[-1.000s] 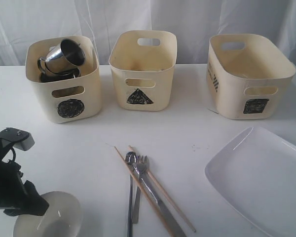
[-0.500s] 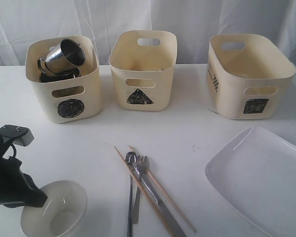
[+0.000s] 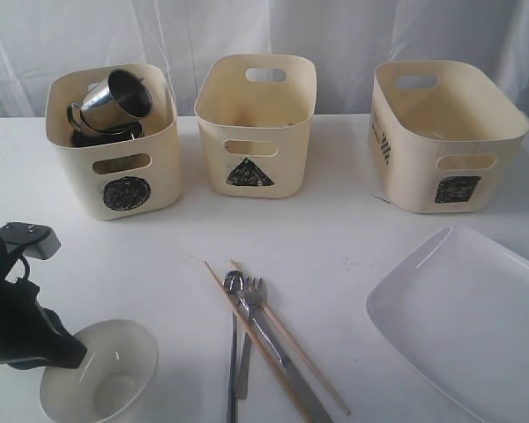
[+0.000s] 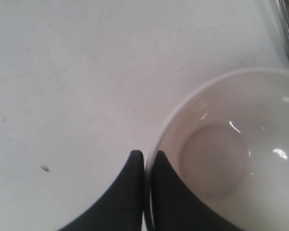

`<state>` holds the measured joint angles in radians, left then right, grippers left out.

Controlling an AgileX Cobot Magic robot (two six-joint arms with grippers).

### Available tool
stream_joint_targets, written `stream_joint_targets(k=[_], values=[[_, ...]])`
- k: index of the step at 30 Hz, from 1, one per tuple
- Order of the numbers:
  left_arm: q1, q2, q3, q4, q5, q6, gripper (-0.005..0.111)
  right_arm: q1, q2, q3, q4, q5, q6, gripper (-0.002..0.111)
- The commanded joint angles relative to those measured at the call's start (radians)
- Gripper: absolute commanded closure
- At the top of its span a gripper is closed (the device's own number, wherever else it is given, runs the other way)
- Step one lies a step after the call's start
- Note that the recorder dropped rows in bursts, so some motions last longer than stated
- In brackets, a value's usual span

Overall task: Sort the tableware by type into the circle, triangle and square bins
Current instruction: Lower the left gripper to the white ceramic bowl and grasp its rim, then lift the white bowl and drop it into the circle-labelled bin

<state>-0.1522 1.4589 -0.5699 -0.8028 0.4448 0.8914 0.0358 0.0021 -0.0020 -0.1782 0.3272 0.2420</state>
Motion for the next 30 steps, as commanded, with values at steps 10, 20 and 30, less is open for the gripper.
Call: stream_joint_targets(k=[10, 20, 30], values=[[0.0, -0.196, -0.296, -0.025, -0.034, -0.003, 0.107, 0.003, -0.002, 0.002, -0.001, -0.015, -0.001, 0.108], [0.0, -0.174, -0.433, -0.104, -0.921, -0.248, 0.107, 0.003, -0.002, 0.002, -0.001, -0.015, -0.001, 0.108], [0.0, 0.283, -0.588, 0.989, -1.153, -0.948, 0.107, 0.003, -0.002, 0.002, -0.001, -0.015, -0.001, 0.108]])
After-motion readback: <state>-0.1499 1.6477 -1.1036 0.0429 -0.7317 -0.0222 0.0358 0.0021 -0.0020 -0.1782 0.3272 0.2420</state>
